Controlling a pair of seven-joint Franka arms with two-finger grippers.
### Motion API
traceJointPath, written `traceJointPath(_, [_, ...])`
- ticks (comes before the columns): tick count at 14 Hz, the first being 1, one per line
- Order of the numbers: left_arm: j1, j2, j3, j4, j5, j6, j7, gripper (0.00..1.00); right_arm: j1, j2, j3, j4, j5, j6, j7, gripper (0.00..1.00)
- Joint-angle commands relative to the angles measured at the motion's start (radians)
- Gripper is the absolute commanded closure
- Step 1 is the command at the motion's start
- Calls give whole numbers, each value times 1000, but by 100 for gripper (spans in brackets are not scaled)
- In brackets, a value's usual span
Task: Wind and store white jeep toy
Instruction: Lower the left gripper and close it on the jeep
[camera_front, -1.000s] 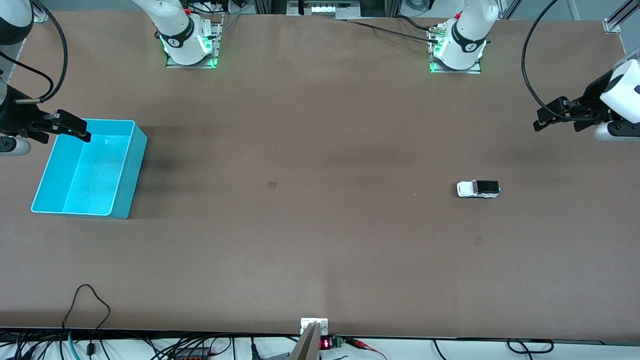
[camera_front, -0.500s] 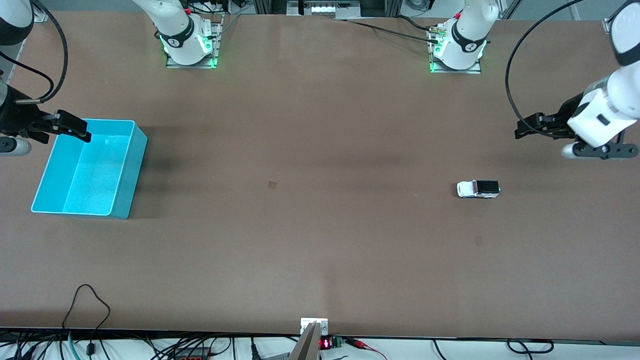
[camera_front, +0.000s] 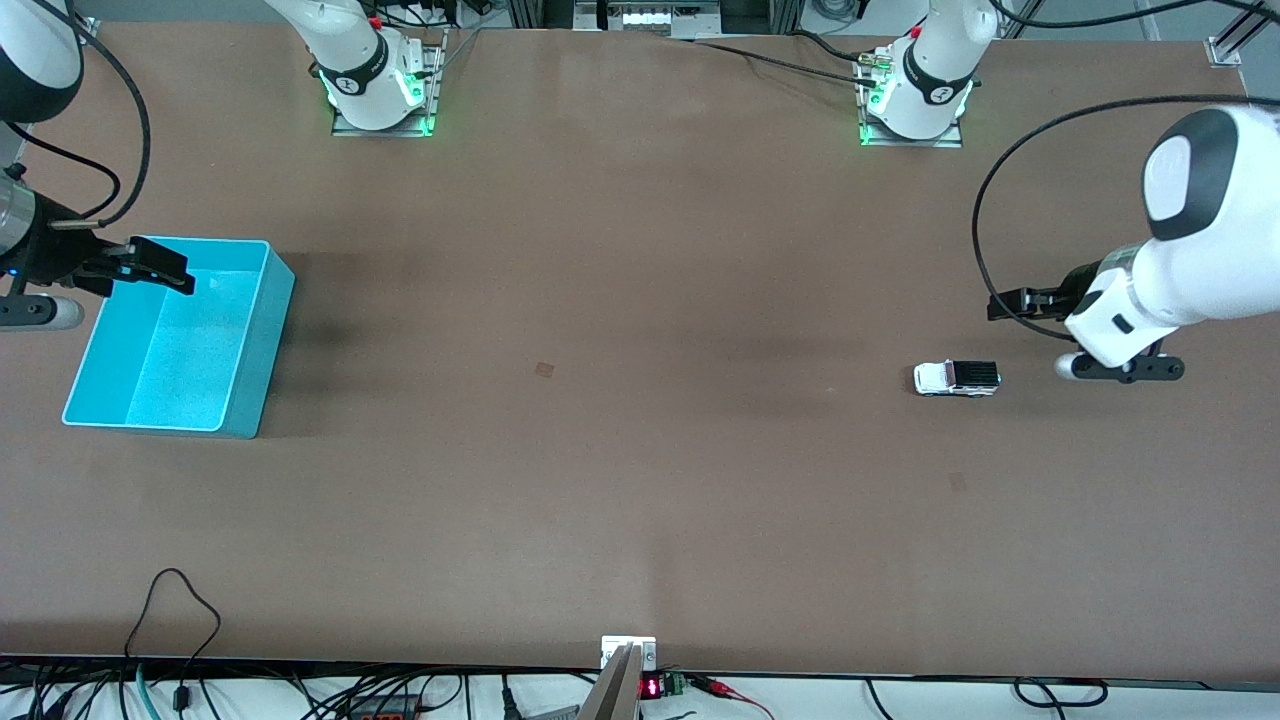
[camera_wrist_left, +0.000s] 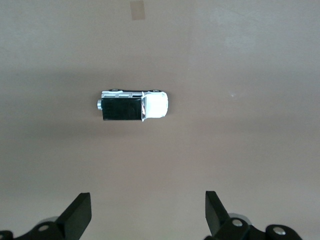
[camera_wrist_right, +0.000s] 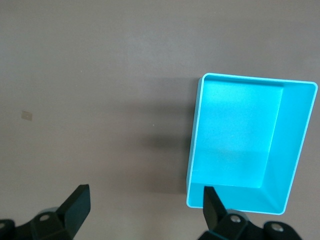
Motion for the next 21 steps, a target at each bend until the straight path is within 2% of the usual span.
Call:
traceJointPath(1, [-3, -6, -1, -94, 23, 115, 12, 0, -8, 30, 0, 1, 16, -27, -10, 0])
traceJointPath(3, [2, 8, -1, -175, 40, 230, 82, 0, -10, 57, 0, 0, 16, -33, -4, 0])
traceJointPath(5, [2, 21, 0, -214, 70, 292, 178, 0, -11, 90, 0, 0, 16, -34, -9, 0])
traceJointPath(11, [3, 62, -1, -215, 156, 307, 593, 0, -7, 105, -1, -2, 7, -51, -10, 0])
traceJointPath(15, [20, 100, -1, -218, 172, 373, 935, 0, -4, 105, -1, -2, 2, -53, -10, 0])
traceJointPath(18, [30, 120, -1, -218, 184, 421, 1099, 0, -2, 105, -1, 0, 4, -53, -9, 0])
traceJointPath(21, [30, 139, -1, -270, 192, 590, 1311, 0, -4, 105, -1, 0, 4, -53, -10, 0])
